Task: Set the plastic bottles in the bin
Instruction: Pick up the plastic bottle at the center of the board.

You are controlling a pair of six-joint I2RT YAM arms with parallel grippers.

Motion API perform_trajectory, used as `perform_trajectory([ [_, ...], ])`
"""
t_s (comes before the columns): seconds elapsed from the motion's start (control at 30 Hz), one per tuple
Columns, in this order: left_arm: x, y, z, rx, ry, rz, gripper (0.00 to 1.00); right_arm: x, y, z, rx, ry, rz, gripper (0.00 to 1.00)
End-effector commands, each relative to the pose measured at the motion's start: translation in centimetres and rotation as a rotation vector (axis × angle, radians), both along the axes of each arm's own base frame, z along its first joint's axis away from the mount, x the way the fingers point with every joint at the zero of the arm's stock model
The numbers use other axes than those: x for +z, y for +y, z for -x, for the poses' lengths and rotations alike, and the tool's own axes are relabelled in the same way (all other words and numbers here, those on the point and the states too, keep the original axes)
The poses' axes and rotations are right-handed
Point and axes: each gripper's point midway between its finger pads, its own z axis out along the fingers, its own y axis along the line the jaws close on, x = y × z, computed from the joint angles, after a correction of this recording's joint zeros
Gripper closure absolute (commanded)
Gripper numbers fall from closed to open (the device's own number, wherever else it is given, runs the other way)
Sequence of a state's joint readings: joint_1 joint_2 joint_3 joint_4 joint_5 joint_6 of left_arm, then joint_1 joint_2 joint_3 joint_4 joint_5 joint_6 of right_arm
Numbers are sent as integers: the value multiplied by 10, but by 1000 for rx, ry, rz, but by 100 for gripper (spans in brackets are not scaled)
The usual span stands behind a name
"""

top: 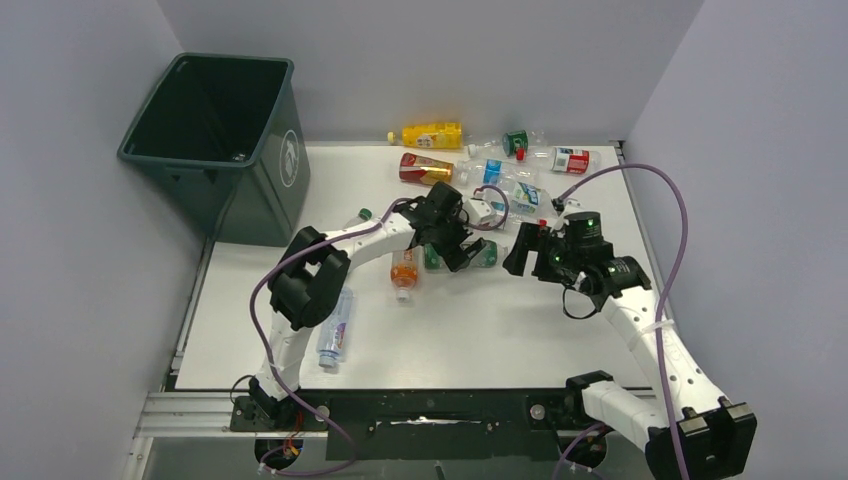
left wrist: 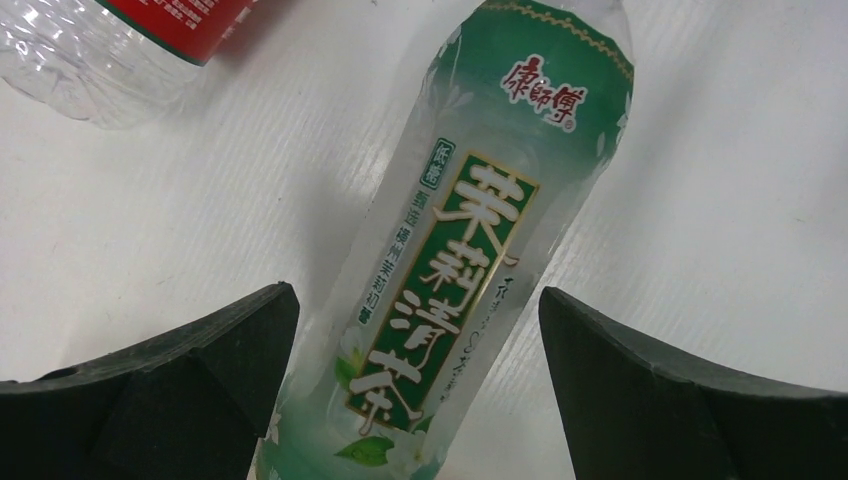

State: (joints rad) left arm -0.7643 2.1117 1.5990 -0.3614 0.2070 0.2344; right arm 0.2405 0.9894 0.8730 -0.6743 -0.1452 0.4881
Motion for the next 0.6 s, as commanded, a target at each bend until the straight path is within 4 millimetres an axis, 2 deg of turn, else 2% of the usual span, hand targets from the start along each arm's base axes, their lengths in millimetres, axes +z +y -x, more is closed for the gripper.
perform_trajectory([
  [0.0, 16, -11, -5, -25, -60, 66, 9, 14, 4, -15, 6, -55, -26, 2],
  [0.2, 2, -9, 2, -15, -29, 35, 20, 11, 4, -20, 6, -50, -29, 2],
  [0.3, -3, -8, 6, -14, -7, 20, 39, 9, 3, -23, 1, -43, -28, 2],
  [0.4, 3, -7, 7, 0, 3, 22, 60, 9, 1, -27, -5, -38, -26, 2],
  [0.57, 28, -8, 8, 33, -4, 53, 62, 15, -2, -35, -15, -45, -23, 2],
])
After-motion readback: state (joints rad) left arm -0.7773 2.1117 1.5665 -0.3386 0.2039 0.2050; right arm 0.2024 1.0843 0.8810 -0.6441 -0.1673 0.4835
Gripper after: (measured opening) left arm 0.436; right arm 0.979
